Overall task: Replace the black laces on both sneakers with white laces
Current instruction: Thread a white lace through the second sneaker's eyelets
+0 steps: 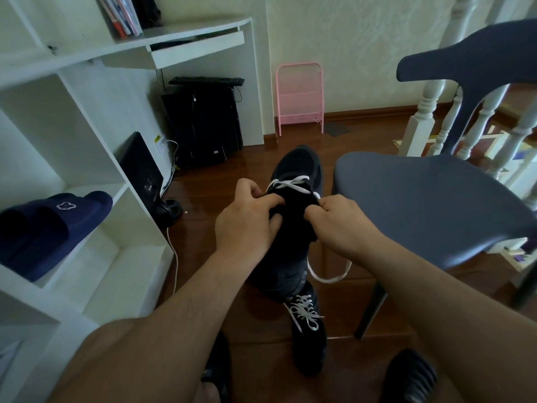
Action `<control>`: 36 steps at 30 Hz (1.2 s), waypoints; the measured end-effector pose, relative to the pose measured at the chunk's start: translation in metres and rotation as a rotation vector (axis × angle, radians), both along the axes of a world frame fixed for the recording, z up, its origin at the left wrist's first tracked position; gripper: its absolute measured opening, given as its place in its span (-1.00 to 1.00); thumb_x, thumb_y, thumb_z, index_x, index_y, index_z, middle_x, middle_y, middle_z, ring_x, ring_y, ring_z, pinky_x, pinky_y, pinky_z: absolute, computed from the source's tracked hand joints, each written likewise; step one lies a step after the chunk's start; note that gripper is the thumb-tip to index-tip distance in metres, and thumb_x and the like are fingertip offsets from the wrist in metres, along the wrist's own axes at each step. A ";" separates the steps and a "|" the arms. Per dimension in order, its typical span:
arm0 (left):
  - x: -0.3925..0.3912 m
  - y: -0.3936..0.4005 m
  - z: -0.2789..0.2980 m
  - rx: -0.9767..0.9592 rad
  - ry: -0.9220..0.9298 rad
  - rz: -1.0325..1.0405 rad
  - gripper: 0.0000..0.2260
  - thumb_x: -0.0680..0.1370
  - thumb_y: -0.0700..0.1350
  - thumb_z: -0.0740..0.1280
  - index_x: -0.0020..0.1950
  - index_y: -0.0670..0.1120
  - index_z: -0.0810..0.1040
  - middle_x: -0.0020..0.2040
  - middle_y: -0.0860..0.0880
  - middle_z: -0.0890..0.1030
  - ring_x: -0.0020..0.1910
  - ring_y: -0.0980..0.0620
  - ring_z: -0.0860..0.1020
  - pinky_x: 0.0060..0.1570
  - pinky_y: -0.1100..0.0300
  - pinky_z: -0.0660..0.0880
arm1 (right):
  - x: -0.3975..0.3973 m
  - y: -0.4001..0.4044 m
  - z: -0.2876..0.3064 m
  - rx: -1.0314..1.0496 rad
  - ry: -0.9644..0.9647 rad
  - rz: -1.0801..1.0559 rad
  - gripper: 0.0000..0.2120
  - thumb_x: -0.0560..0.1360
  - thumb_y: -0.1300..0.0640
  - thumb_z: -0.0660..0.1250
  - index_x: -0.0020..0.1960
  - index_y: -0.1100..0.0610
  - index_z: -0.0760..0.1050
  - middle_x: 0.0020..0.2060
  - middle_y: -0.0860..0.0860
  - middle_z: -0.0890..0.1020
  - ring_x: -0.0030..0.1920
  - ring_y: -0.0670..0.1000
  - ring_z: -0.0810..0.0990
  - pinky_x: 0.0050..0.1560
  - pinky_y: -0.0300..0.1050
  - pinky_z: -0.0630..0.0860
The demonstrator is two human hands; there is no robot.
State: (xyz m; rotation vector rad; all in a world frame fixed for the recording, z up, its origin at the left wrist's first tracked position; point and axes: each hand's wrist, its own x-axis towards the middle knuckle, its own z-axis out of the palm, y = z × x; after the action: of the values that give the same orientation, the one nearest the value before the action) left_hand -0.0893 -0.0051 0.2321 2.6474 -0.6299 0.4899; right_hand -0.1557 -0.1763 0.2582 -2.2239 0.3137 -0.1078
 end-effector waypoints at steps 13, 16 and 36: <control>-0.003 -0.002 -0.010 -0.188 -0.060 -0.148 -0.75 0.52 -0.14 0.44 0.14 0.12 0.58 0.34 0.02 0.37 0.13 -0.04 0.52 -0.20 0.02 0.62 | 0.021 -0.002 -0.016 0.073 -0.055 -0.204 -0.68 0.59 0.14 0.15 -0.33 0.12 0.24 -0.39 0.06 0.42 -0.36 0.07 0.34 -0.30 -0.03 0.28; -0.001 0.001 -0.007 -0.227 -0.089 -0.109 -0.67 0.49 -0.14 0.49 0.20 0.12 0.54 0.37 0.00 0.34 0.16 -0.01 0.48 -0.19 0.13 0.59 | 0.020 0.001 -0.015 0.128 -0.090 -0.162 -0.68 0.57 0.14 0.18 -0.33 0.13 0.22 -0.46 0.01 0.37 -0.40 0.03 0.29 -0.34 -0.02 0.26; 0.008 0.027 0.011 -0.247 -0.181 -0.271 -0.69 0.54 -0.33 0.43 0.12 0.03 0.78 0.26 -0.08 0.52 0.17 -0.02 0.53 0.19 0.04 0.59 | 0.007 -0.004 -0.013 0.353 -0.140 -0.111 -0.74 0.60 0.11 0.25 -0.25 0.10 0.34 -0.45 0.00 0.35 -0.35 0.05 0.31 -0.25 0.05 0.27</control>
State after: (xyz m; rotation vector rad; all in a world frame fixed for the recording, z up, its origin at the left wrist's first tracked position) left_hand -0.0814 0.0216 0.2431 2.2600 -0.9053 0.6818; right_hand -0.1487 -0.1799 0.2453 -1.8401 0.3502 -0.2472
